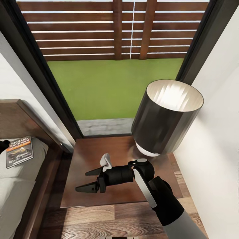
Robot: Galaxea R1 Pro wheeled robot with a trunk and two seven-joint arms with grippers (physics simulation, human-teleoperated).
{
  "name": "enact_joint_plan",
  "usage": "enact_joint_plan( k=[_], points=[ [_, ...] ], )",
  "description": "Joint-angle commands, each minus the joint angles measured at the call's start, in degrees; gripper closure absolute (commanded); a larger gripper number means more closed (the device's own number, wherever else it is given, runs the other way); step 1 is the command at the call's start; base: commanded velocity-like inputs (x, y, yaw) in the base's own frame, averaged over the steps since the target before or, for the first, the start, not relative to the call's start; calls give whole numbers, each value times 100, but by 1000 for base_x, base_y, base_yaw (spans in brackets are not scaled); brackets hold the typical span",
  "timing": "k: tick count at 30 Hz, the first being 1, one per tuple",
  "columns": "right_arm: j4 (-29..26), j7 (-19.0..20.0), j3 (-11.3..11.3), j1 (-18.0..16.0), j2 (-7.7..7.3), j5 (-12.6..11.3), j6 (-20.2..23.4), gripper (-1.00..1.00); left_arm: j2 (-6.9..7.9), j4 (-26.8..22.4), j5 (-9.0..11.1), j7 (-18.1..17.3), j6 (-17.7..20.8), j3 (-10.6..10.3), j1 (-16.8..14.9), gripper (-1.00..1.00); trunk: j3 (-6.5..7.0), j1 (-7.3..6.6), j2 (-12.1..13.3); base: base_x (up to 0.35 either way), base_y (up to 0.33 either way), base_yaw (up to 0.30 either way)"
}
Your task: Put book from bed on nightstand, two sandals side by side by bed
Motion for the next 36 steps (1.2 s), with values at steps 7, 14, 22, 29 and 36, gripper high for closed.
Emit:
enact_joint_plan(
  k=[7,14,22,29,36],
  points=[
    [0,4,1,-3,1,-13,28,-100,11,-11,56,31,40,5,0,-100,122,-155,281,0,0,0],
    [0,4,-1,-1,1,-13,28,-100,61,-36,47,51,100,15,15,-100,248,-309,561,0,0,0],
    [0,4,0,-2,1,-11,28,-100,323,-47,-36,-874,475,12,43,-100,248,-309,561,0,0,0],
    [0,4,0,-2,1,-6,28,-100,547,-36,-898,-2464,1068,16,50,-100,248,-309,561,0,0,0],
    [298,4,-7,-2,1,0,14,-100,795,-12,-1940,-4317,1459,24,69,-100,248,-309,561,0,0,0]
  ],
)
